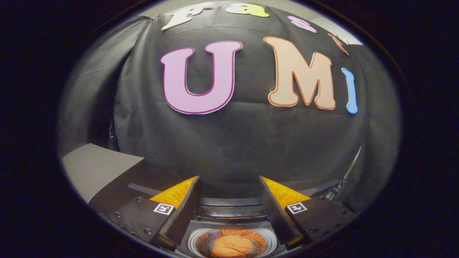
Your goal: Put the clothes into the washing machine and then close the washing machine lid.
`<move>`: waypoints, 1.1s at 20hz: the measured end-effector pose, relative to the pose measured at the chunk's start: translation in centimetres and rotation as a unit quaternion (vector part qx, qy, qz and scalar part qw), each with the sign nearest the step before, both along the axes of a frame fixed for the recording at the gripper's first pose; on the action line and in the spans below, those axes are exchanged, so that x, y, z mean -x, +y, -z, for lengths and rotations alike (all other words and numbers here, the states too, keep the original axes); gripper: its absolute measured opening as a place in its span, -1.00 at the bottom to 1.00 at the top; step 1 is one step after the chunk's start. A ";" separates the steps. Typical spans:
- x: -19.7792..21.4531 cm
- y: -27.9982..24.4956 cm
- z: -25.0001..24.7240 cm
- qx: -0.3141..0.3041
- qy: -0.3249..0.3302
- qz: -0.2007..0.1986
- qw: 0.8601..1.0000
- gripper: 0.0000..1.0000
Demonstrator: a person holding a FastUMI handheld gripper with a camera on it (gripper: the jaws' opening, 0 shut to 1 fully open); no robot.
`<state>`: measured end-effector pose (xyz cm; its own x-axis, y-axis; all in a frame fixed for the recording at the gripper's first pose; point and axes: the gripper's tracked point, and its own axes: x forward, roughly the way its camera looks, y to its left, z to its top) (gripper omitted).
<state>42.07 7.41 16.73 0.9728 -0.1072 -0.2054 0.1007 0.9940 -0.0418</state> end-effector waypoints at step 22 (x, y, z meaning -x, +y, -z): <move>9.5 -0.8 2.8 0.001 -0.017 -0.019 1.000 0.97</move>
